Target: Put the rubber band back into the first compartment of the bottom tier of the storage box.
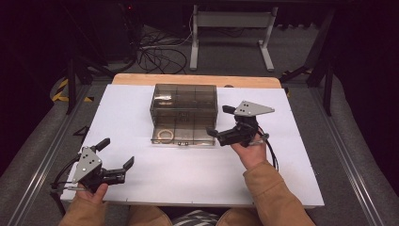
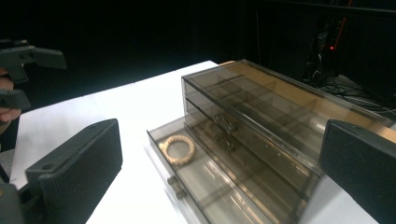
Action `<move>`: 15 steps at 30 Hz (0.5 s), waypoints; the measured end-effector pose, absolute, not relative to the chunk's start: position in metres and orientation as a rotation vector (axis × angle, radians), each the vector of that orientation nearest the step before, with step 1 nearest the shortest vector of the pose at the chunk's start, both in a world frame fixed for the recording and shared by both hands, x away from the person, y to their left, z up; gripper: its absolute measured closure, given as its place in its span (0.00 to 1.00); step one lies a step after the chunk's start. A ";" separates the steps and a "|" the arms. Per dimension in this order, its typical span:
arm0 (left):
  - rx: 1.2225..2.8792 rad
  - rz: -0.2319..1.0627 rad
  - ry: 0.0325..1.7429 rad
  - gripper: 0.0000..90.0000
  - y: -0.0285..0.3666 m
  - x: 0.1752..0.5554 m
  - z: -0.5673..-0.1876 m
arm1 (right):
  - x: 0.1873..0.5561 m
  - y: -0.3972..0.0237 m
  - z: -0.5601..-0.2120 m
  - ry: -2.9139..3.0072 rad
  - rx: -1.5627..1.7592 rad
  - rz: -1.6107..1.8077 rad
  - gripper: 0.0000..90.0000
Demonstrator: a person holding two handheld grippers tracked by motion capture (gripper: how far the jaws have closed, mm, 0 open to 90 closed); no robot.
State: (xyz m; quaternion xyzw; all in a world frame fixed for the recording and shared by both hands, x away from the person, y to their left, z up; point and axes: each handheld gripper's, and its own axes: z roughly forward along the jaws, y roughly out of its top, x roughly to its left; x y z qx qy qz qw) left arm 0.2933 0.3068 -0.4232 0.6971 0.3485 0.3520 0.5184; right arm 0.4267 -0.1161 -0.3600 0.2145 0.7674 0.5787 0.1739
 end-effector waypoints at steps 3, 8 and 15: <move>1.672 0.842 0.835 0.03 0.307 0.293 -0.423 | 0.421 -0.127 -0.364 2.164 0.621 1.625 0.00; 1.674 0.844 0.833 0.03 0.307 0.293 -0.423 | 0.412 -0.151 -0.372 2.132 0.658 1.605 0.00; 1.665 0.837 0.830 0.03 0.307 0.293 -0.423 | 0.397 -0.183 -0.391 2.105 0.694 1.579 0.00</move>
